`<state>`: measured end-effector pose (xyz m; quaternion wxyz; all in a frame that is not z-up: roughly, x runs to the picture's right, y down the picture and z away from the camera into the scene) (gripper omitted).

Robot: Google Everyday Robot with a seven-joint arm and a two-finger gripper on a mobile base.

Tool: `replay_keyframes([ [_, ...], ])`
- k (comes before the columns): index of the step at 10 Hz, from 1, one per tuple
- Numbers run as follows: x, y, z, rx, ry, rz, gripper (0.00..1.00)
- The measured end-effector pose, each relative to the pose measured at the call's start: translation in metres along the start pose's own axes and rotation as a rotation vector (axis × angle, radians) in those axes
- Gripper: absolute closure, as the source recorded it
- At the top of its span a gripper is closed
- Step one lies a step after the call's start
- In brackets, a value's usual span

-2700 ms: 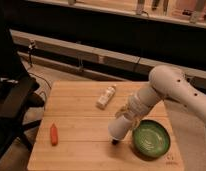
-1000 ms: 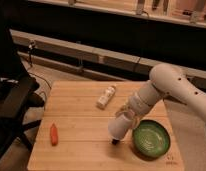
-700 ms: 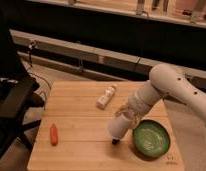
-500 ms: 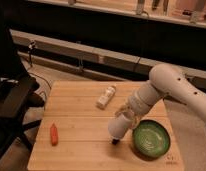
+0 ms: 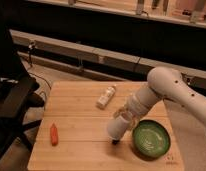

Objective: Place the ceramic cup over the eraser

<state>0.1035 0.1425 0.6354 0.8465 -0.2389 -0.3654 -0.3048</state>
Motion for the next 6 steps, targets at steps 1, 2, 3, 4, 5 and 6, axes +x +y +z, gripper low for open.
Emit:
replay_keyframes([
  [1,0.000,0.000,0.003,-0.005,0.001,-0.001,0.20],
  [2,0.000,0.000,0.007,-0.014,0.003,-0.001,0.20],
  [3,0.000,0.001,0.011,-0.022,0.003,-0.001,0.20],
  [4,0.000,0.002,0.015,-0.030,0.001,0.000,0.20],
  [5,-0.001,0.004,0.018,-0.035,-0.003,0.003,0.20],
  [6,-0.001,0.006,0.020,-0.038,-0.008,0.009,0.20],
])
